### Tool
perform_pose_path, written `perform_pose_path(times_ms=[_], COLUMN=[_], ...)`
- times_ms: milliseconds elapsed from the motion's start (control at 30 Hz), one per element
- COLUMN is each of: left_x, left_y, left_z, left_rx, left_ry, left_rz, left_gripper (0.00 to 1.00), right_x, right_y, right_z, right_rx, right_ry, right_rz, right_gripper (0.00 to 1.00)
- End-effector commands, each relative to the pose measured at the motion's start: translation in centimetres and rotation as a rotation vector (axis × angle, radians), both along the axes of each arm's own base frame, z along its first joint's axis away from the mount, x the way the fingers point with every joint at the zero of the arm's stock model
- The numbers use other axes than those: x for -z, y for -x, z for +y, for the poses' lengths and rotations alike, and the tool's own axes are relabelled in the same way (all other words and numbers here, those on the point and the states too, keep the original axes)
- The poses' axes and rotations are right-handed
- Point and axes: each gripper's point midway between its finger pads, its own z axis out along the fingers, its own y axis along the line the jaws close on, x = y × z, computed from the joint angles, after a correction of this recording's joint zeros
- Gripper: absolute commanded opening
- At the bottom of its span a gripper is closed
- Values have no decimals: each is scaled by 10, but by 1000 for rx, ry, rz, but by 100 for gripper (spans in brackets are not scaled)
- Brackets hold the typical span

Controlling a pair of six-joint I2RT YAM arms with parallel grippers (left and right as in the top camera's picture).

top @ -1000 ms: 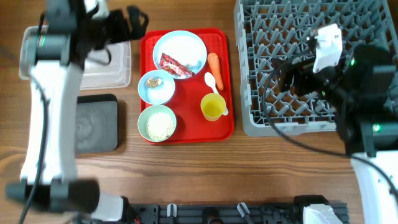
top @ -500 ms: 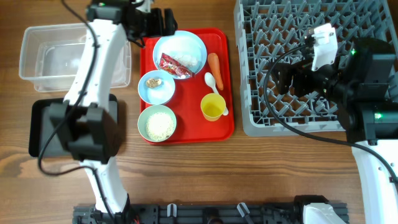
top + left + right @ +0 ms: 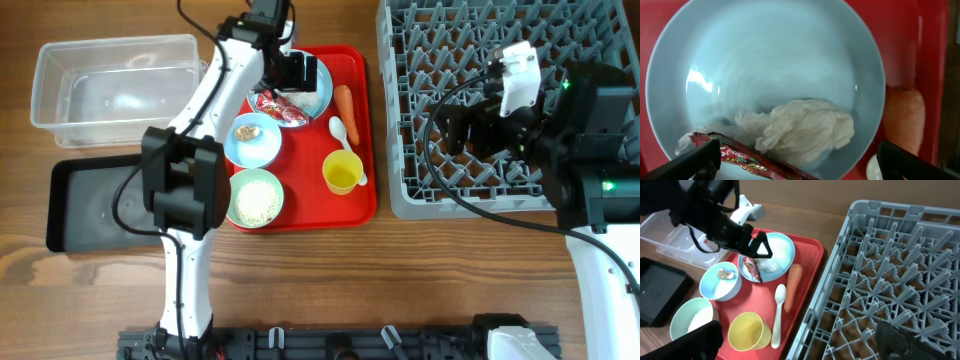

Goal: Sort waste into correct bins and load items into the dishwasher rack
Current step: 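Move left gripper to the blue plate and grasp the red wrapper and tissue, then carry the wrapper and tissue with left gripper into the clear bin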

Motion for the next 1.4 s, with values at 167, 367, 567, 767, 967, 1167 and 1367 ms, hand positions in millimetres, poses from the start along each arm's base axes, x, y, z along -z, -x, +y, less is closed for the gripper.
perform_pose_path(times_ms=[167,367,567,767,967,1167,1367], left_x=[28,41,56,55,54,29,-46], left_y=[-6,-5,-7,-12,-16,-32,-45], left_z=[13,12,12,10,9,9,15], left_rx=[-242,-243,-243,-243,-244,-252,-269], left_ry=[-22,-29,-32,-23,-17,26,104], left_rz=[43,61,70,49,34,-28,-124], left_gripper=[100,100,97,33,4,4,4], right_x=[-8,-7,-7,-7,-7,-7,-7], right_y=[0,0,1,1,1,1,1], right_z=[3,3,3,3,3,3,3], right_rx=[-12,-12,-12,-12,-12,-12,-12], right_ry=[-20,-20,-20,-20,-20,-20,-20], right_rz=[-8,-2,-1,1,2,2,0], right_gripper=[100,100,100,100,100,100,100])
